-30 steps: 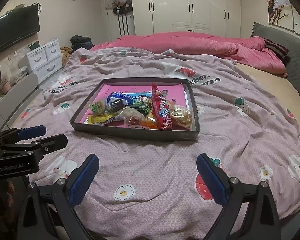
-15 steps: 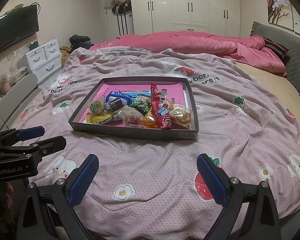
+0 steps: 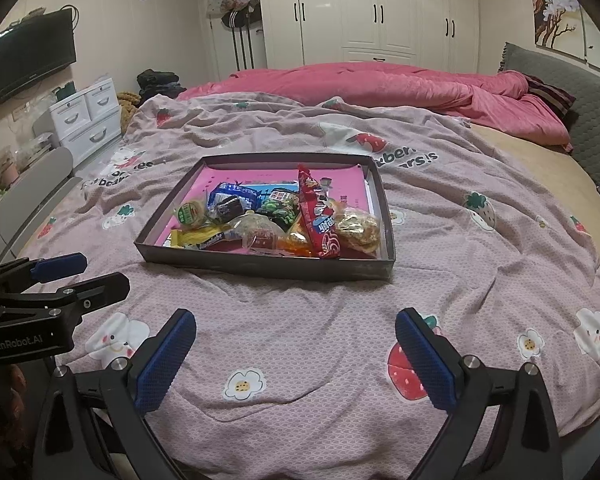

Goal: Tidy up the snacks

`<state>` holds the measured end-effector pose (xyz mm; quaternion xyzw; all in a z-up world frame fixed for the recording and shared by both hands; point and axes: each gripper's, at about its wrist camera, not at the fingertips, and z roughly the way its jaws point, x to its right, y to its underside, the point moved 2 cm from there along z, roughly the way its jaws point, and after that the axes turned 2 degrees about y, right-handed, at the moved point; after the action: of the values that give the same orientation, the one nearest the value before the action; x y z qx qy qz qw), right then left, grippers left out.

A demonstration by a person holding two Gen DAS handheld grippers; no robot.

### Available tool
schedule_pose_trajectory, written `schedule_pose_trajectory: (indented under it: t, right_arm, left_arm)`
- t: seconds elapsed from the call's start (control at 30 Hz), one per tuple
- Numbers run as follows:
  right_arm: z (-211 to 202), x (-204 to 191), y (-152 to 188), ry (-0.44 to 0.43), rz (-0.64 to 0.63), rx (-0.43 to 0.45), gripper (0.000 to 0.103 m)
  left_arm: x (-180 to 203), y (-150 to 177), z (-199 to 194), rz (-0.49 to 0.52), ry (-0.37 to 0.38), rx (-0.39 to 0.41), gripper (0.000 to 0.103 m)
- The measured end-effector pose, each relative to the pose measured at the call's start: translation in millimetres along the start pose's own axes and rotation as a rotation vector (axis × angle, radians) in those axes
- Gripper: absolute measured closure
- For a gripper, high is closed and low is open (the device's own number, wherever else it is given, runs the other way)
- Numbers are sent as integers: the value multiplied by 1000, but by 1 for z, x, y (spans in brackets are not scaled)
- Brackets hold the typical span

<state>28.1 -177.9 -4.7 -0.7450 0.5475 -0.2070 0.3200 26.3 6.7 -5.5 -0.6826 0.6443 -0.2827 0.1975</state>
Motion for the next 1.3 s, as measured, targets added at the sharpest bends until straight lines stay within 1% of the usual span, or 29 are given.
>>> schedule_pose_trajectory:
  t: [0.7, 1.3]
  right_arm:
    - [0, 3, 0, 3, 3, 0, 2]
    - [-1, 7, 0, 8, 6, 4, 2]
  left_arm:
    - [-3, 2, 1, 0, 3, -2, 22]
    - [4, 2, 1, 4, 7, -3, 22]
